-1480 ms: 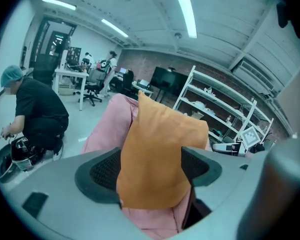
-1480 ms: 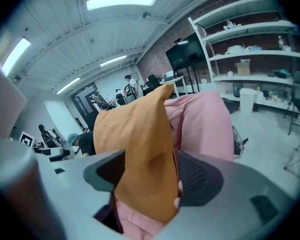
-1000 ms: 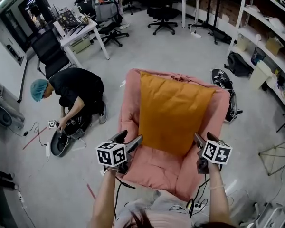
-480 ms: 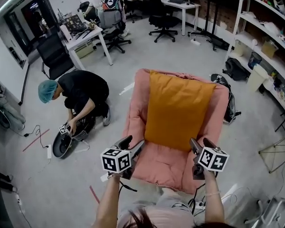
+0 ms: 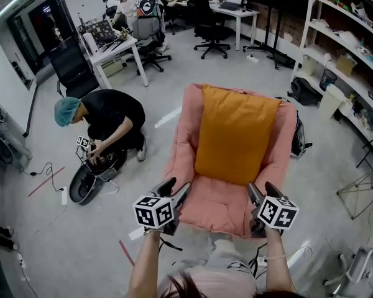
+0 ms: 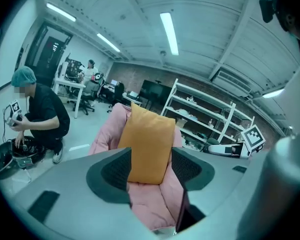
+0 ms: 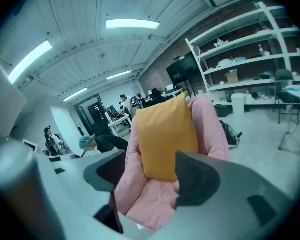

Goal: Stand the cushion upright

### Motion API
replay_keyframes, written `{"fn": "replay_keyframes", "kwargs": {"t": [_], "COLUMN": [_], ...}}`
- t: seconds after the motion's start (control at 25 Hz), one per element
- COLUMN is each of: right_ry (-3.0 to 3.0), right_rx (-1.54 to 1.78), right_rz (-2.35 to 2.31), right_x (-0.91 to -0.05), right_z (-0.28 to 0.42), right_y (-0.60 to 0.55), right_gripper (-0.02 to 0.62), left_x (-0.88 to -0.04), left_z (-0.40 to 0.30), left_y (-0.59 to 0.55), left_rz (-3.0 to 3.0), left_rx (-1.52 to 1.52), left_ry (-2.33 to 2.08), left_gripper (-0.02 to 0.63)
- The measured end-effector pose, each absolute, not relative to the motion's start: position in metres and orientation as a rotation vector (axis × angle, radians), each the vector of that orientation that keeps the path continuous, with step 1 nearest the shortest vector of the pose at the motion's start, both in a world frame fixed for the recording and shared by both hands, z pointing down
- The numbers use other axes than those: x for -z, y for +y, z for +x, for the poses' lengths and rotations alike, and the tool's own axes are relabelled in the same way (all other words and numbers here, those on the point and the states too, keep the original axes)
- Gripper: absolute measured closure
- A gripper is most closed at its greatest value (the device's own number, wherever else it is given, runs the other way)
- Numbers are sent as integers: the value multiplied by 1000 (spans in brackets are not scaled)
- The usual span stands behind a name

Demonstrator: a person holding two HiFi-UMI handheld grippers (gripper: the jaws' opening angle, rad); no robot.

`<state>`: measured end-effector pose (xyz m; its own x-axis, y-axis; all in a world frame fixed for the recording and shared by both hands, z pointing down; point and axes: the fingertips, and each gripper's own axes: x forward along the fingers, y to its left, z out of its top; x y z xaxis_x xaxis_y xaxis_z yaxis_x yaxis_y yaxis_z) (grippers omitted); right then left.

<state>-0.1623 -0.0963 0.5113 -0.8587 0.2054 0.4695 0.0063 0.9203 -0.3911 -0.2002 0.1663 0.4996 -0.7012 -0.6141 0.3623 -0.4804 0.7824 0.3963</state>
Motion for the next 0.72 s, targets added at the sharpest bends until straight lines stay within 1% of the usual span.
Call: {"fn": "replay_keyframes", "kwargs": {"t": [0.24,0.4,0.44,0.52,0.56,0.72], "right_ry": [-2591,-2617,-2624,-2645,-2656,-2674], "right_rx": [-475,-435,-419,-390,-383,-390], "right_rz": [-148,-123,-110,-86,-79,-96], "right_x": [-504,-495,-493,-487,-484,-475], "right_z": [-120,-93,-87,-78,-73,-58], "right_y": [-72,-62,-60,-57,-57,-54], "right_gripper": [274,280,292,355,365,365], "left_x": [-493,-482,-479,-474,-472,-467], "left_z": [-159,-134,-128,-118,-113,-99], "left_y": [185,197,199,204,205,206], "left_rz": [826,838,841,847,850,845], "left_rx": [383,428,427,418,416,410], "left_ry": [-2524,-2544,-2550,-2562,-2566,-2583], "left_gripper": [370,373,379,391,392,408]}}
